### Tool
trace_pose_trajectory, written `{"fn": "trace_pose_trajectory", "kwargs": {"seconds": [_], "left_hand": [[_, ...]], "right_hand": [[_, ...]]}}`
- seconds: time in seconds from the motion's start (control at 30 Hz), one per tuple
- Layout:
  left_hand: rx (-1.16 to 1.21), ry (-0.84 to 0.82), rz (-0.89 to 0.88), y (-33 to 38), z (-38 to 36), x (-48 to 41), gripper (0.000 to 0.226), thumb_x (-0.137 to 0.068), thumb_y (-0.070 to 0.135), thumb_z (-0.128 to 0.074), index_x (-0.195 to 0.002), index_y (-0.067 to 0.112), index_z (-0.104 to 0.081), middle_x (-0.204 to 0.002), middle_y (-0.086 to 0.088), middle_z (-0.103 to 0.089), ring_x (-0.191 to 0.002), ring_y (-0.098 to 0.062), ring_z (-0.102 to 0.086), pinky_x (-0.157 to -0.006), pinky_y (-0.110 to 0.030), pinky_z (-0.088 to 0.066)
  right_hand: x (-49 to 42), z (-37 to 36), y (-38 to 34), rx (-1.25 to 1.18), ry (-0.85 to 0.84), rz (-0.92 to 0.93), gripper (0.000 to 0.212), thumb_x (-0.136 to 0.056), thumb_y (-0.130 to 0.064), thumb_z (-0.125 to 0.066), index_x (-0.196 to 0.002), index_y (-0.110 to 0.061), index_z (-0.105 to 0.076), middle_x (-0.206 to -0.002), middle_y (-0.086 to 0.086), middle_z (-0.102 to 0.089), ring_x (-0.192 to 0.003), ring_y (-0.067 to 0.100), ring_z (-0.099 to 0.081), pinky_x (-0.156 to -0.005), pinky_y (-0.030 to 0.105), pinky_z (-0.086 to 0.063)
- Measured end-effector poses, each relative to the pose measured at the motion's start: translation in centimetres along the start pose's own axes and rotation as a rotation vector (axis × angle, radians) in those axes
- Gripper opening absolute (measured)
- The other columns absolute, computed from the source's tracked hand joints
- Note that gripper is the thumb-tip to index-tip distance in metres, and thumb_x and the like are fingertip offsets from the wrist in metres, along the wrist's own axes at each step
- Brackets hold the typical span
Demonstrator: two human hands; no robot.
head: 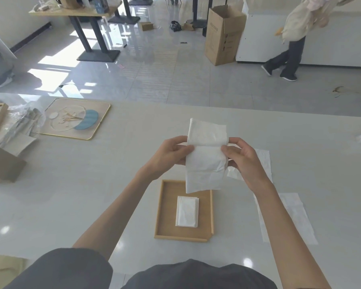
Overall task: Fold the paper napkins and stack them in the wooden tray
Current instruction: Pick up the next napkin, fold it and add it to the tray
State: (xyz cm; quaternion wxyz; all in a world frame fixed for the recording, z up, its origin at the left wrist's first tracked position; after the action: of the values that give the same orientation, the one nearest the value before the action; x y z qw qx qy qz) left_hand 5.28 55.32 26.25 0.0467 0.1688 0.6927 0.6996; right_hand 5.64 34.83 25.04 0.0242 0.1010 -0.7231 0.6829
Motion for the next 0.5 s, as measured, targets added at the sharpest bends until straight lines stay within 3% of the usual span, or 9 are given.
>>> {"fn": "trace_pose_trajectory", "kwargs": {"seconds": [0.13, 0.23, 0.3, 0.37, 0.5], "left_hand": [[0.046, -0.040, -0.040, 0.1, -0.4, 0.0, 0.025, -0.104, 0.008, -0.053, -0.126, 0.008, -0.065, -0.112, -0.017, -0.076, -0.102, -0.033, -0.074, -0.090, -0.044, -0.059], [0.105, -0.029, -0.068, 0.2, -0.5, -0.1, 0.026, -0.105, 0.001, -0.047, -0.113, 0.009, -0.071, -0.109, -0.014, -0.074, -0.099, -0.031, -0.071, -0.087, -0.041, -0.058], [0.164, -0.021, -0.081, 0.3, -0.5, -0.2, 0.027, -0.105, -0.001, -0.046, -0.108, 0.007, -0.071, -0.105, -0.014, -0.074, -0.096, -0.031, -0.072, -0.085, -0.039, -0.058], [0.225, -0.014, -0.087, 0.4, -0.5, -0.3, 0.024, -0.105, 0.001, -0.046, -0.113, 0.006, -0.068, -0.106, -0.015, -0.073, -0.093, -0.031, -0.072, -0.085, -0.038, -0.058], [0.376, -0.007, -0.021, -0.1, -0.8, -0.6, 0.033, -0.109, 0.020, -0.042, -0.138, 0.007, -0.051, -0.127, -0.029, -0.065, -0.102, -0.038, -0.067, -0.094, -0.045, -0.056]], "right_hand": [[0.1, 0.1, -0.8, -0.020, 0.007, 0.079, 0.018, -0.098, -0.004, -0.059, -0.103, -0.017, -0.070, -0.090, 0.004, -0.072, -0.080, 0.019, -0.065, -0.073, 0.028, -0.054], [0.3, 0.3, -1.6, 0.003, 0.046, 0.164, 0.043, -0.094, 0.012, -0.049, -0.086, -0.023, -0.073, -0.085, -0.012, -0.070, -0.076, 0.008, -0.061, -0.064, 0.018, -0.046], [0.3, 0.8, -2.0, 0.059, 0.087, 0.218, 0.056, -0.093, 0.012, -0.046, -0.075, -0.033, -0.074, -0.083, -0.016, -0.069, -0.079, 0.007, -0.061, -0.067, 0.018, -0.045], [0.3, 1.2, -2.5, 0.109, 0.121, 0.265, 0.058, -0.093, 0.012, -0.045, -0.073, -0.034, -0.074, -0.086, -0.018, -0.070, -0.086, 0.007, -0.062, -0.074, 0.017, -0.046], [0.5, 1.6, -3.4, 0.152, 0.145, 0.332, 0.047, -0.092, 0.015, -0.043, -0.078, -0.019, -0.071, -0.094, -0.022, -0.072, -0.097, 0.001, -0.065, -0.084, 0.014, -0.046]]}}
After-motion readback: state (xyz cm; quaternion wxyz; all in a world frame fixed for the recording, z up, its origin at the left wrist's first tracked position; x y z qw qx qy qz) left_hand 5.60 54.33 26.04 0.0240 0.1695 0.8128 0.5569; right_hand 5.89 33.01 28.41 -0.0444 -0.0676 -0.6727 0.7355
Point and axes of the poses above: each hand's wrist, its own x-axis away from the middle knuckle, its own z-axis out of the back of the hand, y = z × x, the point moved 8 cm from there along -x, towards the middle knuckle
